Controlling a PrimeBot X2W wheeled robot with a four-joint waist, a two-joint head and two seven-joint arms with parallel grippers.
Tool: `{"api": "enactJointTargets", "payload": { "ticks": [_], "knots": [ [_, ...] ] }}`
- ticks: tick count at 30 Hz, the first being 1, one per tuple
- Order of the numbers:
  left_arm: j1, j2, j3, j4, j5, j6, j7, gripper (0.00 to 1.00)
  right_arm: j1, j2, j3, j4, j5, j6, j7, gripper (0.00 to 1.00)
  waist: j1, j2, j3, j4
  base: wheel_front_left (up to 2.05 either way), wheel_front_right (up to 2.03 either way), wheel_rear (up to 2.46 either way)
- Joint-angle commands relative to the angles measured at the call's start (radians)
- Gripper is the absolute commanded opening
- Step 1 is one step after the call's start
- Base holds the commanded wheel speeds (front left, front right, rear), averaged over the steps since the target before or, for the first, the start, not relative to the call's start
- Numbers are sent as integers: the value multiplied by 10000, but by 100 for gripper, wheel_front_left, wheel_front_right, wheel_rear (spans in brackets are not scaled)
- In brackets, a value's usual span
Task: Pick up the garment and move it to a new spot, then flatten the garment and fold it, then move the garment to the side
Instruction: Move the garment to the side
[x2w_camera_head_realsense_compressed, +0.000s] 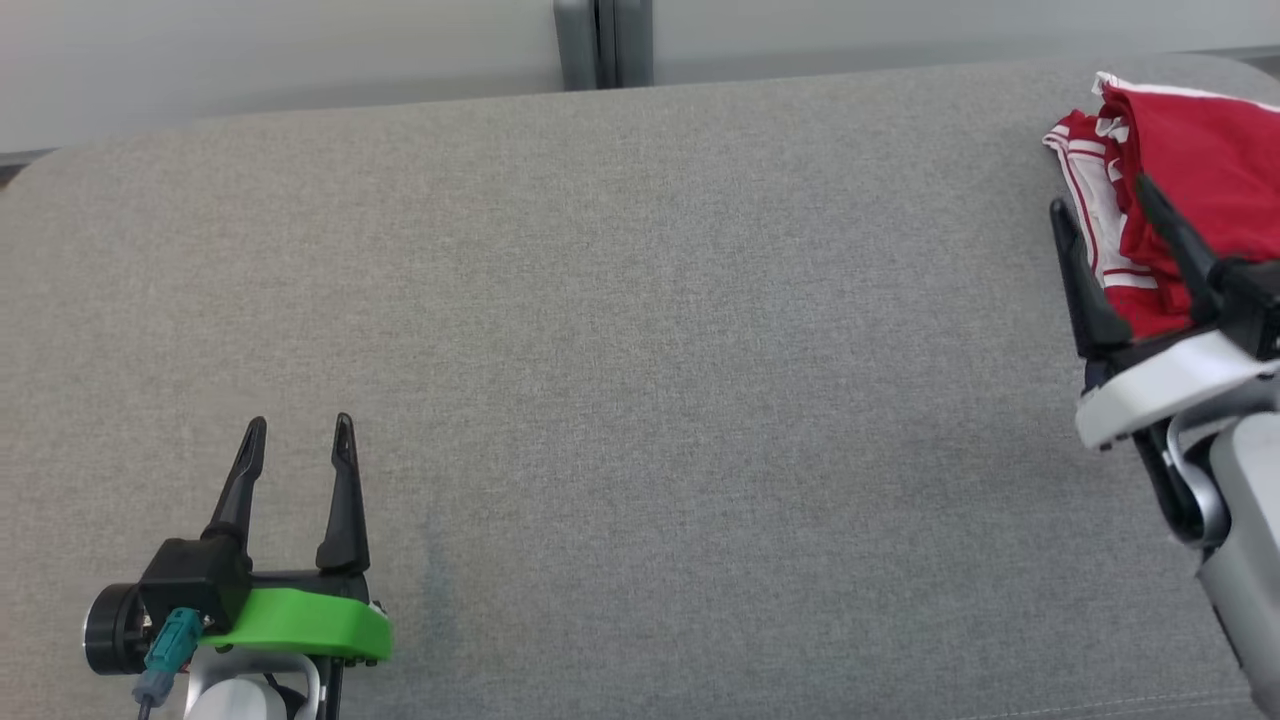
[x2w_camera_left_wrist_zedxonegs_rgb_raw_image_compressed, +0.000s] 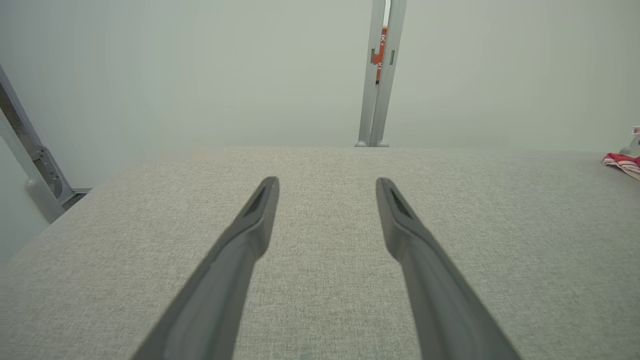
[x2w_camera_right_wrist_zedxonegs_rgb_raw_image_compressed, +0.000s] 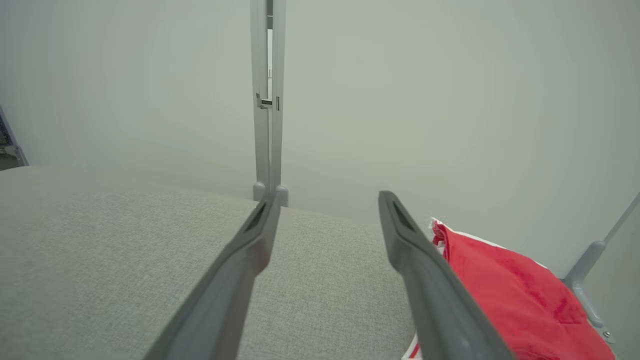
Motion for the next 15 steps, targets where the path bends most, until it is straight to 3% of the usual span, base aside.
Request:
{"api": "enactJointTargets", "payload": {
  "ticks": [1,15],
  "knots": [
    [154,-11,71,50,11,-42,8,100,496,237,-221,-212,-74,-16,-23,100,1,0,-372,146,0,0,0],
    [475,-71,95,400,3,-161,8,100,3586,1823,-1517,-1512,-374,-13,-24,100,1,0,-1039,268,0,0,0]
  ]
}}
